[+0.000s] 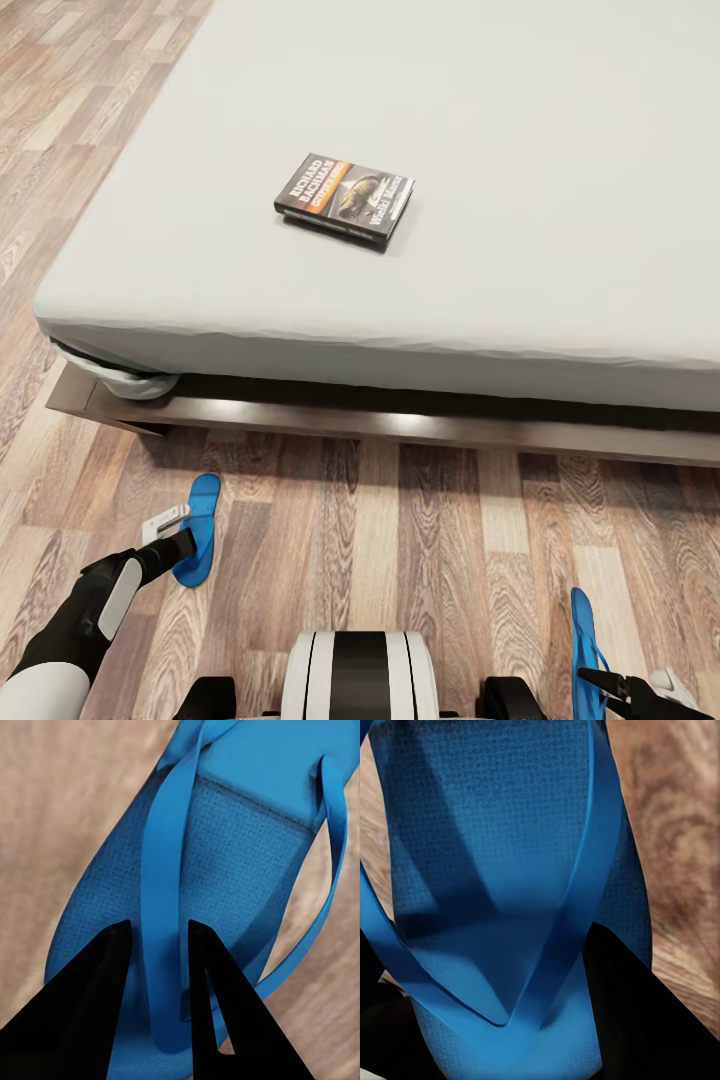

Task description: In the bedroom, move the book from the bed onto either nightstand, and place the two sandals side by side next to the bed.

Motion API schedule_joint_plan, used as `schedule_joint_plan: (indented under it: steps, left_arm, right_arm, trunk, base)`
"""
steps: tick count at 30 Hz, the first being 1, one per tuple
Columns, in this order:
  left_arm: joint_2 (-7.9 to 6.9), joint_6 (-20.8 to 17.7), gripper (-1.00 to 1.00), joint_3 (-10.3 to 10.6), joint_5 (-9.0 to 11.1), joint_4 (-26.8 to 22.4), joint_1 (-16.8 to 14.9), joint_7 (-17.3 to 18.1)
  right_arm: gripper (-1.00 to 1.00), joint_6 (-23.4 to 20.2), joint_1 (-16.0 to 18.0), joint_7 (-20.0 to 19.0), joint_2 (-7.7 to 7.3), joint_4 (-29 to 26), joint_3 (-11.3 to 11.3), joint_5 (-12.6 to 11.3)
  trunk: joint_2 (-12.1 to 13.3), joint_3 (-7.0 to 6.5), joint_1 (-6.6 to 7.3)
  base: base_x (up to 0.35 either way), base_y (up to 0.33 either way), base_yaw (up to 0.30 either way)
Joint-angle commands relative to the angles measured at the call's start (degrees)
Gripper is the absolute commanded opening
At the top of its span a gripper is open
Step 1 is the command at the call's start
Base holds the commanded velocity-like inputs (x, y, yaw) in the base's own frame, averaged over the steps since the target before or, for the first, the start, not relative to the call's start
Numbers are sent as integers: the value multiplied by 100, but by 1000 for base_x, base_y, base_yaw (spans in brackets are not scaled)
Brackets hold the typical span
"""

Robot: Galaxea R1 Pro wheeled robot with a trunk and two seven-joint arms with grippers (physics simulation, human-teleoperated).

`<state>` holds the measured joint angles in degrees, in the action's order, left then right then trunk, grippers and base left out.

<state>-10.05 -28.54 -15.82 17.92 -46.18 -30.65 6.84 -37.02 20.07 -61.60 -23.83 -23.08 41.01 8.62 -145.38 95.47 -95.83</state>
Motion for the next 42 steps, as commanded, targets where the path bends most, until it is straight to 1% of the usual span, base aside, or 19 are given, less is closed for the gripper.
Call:
schedule_joint_plan:
  steps: [1,10,12,15,17,20,28,30,31,33,36,39,42]
  left_arm:
    - [2,-37,-100,-18,16,-5,-2,19]
    - [3,-37,-100,-20,17,-5,-2,19]
    - [3,-37,-100,-19,17,-5,-2,19]
    - [3,-37,-100,-18,18,-5,-2,19]
    - [3,-37,-100,-18,18,-5,-2,19]
    - [3,-37,-100,-18,18,-5,-2,19]
    - [3,-37,-100,-18,18,-5,-2,27]
    - [3,-37,-100,-18,18,-5,-2,27]
    - [6,-37,-100,-18,18,-5,-2,27]
    - [10,-37,-100,-16,18,-5,-2,27]
    - [11,-37,-100,-17,18,-5,-2,27]
    - [11,-37,-100,-18,18,-5,-2,22]
    - [11,-38,-100,-18,18,-5,-2,20]
  right_arm:
    - [-100,-51,5,-28,5,-4,48,52]
    - [-100,-51,5,-76,-5,-34,48,46]
    - [-100,-51,5,-383,-62,-296,56,44]
    - [-100,-51,5,-1064,-190,-930,63,43]
    - [-100,-51,5,-1339,-227,-1192,68,43]
    - [-100,-51,5,-1441,-240,-1294,73,43]
    - [-100,-51,5,-1521,-254,-1320,71,43]
    - [-100,-51,5,-1843,-304,-1322,68,45]
    - [-100,-49,5,-2181,-326,-1322,67,48]
    - [-100,-44,5,-2597,-342,-1322,66,56]
    - [-100,-43,5,-2768,-349,-1322,66,60]
    - [-100,-42,5,-2802,-350,-1324,64,61]
    - [-100,-42,5,-2807,-350,-1325,65,61]
  trunk:
    - [-1,3,1]
    - [-1,3,1]
    - [-1,3,1]
    - [-1,3,1]
    - [-1,3,1]
    - [-1,3,1]
    - [-1,3,1]
    - [-1,3,1]
    - [-1,3,1]
    - [-1,3,1]
    - [-1,3,1]
    - [-5,69,-7]
    - [-5,69,-7]
  base:
    - [0,0,0]
    - [0,0,0]
    - [0,0,0]
    - [0,0,0]
    - [0,0,0]
    - [0,0,0]
    - [0,0,0]
    - [0,0,0]
    - [0,0,0]
    - [0,0,0]
    - [0,0,0]
    - [0,0,0]
    - [0,0,0]
